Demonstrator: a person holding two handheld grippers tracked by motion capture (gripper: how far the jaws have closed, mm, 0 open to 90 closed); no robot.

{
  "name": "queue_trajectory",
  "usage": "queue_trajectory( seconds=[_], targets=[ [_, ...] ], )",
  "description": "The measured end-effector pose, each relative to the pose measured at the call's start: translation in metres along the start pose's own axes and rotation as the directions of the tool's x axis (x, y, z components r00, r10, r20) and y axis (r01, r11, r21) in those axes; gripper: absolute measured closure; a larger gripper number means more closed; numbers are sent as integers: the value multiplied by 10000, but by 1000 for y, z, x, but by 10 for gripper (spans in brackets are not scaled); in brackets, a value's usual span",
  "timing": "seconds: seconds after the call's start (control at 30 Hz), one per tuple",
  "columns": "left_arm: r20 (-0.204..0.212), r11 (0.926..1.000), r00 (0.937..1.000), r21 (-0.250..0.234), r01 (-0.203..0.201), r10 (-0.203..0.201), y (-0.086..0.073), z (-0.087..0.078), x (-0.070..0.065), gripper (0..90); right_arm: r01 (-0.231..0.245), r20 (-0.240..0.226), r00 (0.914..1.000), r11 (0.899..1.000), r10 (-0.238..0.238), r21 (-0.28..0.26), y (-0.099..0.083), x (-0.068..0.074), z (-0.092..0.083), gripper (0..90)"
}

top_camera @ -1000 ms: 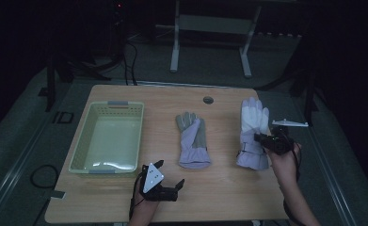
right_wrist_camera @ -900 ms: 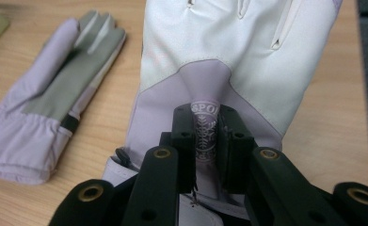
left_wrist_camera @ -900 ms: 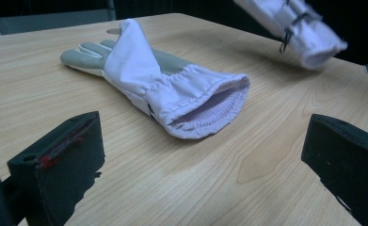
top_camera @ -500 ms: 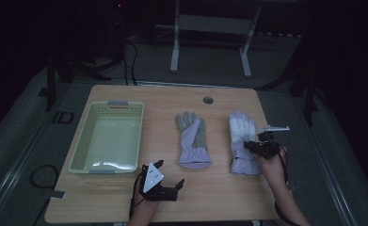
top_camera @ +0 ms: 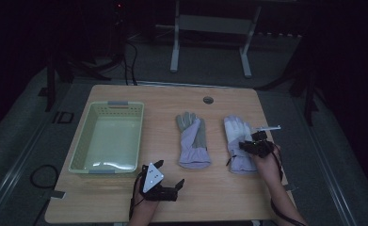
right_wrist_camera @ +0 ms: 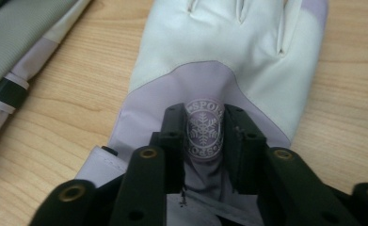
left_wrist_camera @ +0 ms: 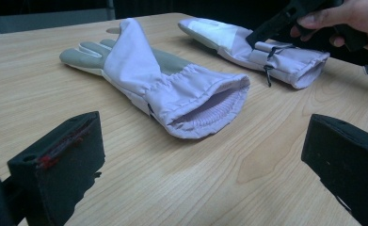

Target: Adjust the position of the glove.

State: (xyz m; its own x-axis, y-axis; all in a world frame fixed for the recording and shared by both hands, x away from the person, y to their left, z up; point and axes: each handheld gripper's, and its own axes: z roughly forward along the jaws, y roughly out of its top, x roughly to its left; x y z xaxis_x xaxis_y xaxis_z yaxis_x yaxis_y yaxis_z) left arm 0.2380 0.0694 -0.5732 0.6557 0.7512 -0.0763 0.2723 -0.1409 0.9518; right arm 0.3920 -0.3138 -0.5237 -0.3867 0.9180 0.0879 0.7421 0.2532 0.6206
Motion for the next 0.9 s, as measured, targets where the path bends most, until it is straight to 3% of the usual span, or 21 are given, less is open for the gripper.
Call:
queue_trajectory(
  seconds=[0.2,0.3,0.37,0.63,0.7,0.77,0.9],
  targets=[
    [11,10000,10000,25,-19,19,0,1,0,1,277,-212,9994,9992,-284,-304,6,-8,-15,544],
    [8,10000,10000,25,-8,8,0,1,0,1,505,-243,9984,9982,-513,-322,8,-12,-23,525],
    [11,10000,10000,38,-18,18,0,1,0,1,364,-531,9979,9988,-382,-334,8,-14,-25,497],
    [15,10000,10000,44,-38,38,0,1,0,1,231,-697,9973,9997,-223,109,-3,-13,-6,461],
    [14,10000,10000,57,-24,24,0,1,0,1,206,-660,9976,9997,-197,137,-7,-13,-1,470],
    [16,10000,10000,82,-26,26,0,1,0,1,564,-601,9966,9984,-563,-9,-12,-13,4,495],
    [8,9999,10000,101,-42,42,0,1,0,1,612,-658,9959,9981,-618,-109,-16,-11,5,624]
  ],
)
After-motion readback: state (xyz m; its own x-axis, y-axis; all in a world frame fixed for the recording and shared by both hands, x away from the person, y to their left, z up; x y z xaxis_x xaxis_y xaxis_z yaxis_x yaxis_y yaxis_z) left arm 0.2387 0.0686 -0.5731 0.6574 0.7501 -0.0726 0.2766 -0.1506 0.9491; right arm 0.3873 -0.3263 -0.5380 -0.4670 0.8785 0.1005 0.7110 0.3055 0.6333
